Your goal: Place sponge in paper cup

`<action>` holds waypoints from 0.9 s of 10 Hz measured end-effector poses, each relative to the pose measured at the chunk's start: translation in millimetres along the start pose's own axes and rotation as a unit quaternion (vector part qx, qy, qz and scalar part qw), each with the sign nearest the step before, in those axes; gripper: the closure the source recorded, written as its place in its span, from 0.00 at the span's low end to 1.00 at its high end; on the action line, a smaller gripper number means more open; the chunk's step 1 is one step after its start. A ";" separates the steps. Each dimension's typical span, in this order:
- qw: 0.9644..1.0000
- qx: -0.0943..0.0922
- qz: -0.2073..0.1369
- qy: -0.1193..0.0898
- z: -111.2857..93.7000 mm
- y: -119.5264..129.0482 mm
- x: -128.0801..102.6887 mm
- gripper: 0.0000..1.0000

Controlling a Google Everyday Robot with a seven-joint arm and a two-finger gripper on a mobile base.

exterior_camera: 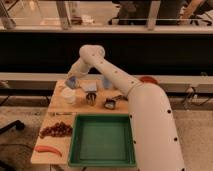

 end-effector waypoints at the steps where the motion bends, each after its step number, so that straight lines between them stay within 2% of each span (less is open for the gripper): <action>1: 1.000 0.001 -0.006 -0.009 2.0 -5.1 -7.7 1.00; 5: 0.999 -0.003 -0.021 -0.045 13.1 -13.8 -36.3 1.00; 9: 0.998 -0.015 -0.023 -0.065 23.2 -4.9 -53.6 1.00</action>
